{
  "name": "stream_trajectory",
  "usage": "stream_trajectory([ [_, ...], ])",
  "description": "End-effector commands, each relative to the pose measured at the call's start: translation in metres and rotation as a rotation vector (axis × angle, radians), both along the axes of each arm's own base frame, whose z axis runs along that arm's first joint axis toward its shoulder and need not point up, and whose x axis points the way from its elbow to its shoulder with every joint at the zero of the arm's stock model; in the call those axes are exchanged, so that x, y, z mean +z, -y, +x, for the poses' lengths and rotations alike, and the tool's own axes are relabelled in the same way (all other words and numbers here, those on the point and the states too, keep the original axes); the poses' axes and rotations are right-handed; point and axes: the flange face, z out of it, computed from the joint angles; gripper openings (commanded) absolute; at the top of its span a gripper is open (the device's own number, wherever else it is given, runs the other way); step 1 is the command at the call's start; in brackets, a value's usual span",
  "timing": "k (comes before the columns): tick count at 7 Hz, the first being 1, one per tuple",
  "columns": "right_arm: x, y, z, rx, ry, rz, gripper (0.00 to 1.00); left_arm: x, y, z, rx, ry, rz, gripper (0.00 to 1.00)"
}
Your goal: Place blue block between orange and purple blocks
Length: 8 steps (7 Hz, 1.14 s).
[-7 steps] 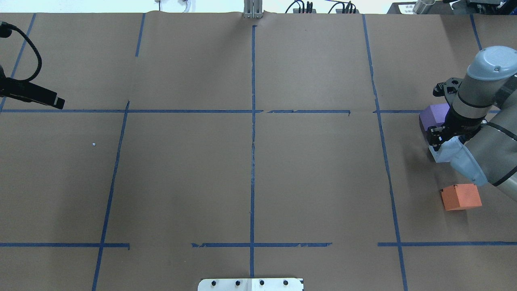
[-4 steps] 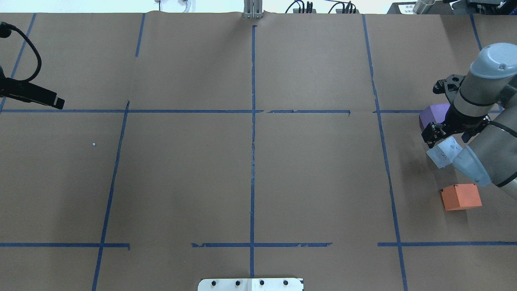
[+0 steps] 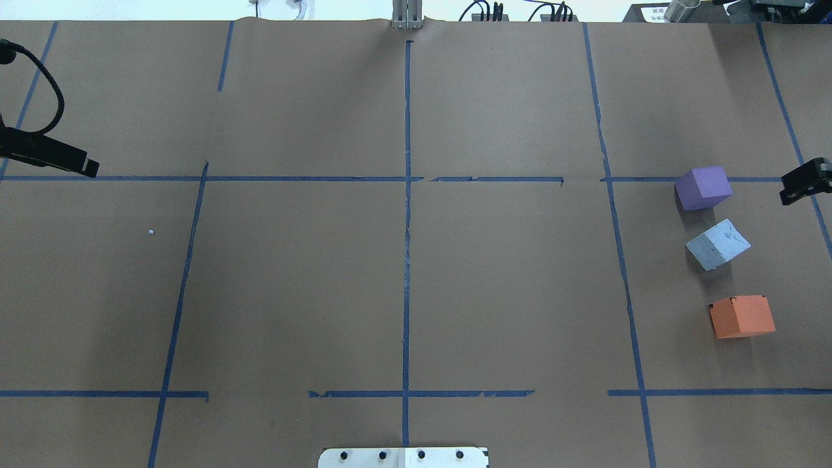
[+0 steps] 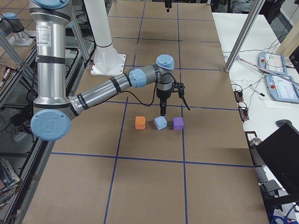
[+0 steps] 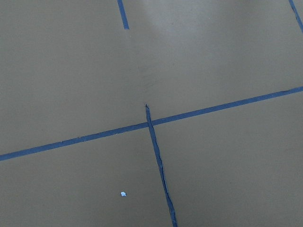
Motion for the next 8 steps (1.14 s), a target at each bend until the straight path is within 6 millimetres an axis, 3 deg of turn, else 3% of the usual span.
stream_trajectory([
  [1,0.029,-0.006,0.067,-0.015,0.041,0.036,1.0,0.033,0.003,-0.024,0.043,0.084,0.057,1.0],
  [3,0.06,-0.001,0.102,-0.046,0.035,0.067,1.0,0.059,0.017,-0.061,0.105,0.164,0.124,1.0],
  [5,0.092,0.001,0.119,-0.071,0.032,0.058,1.0,0.074,0.023,-0.117,0.12,0.225,0.143,1.0],
  [6,0.093,-0.001,0.129,-0.062,0.038,0.064,1.0,0.085,0.022,-0.14,0.172,0.266,0.145,1.0],
  [7,0.1,-0.007,0.132,-0.059,0.036,0.051,1.0,0.095,0.022,-0.14,0.188,0.267,0.084,1.0],
  [8,0.1,-0.007,0.132,-0.058,0.039,0.046,1.0,0.115,0.024,-0.132,0.228,0.163,-0.027,1.0],
])
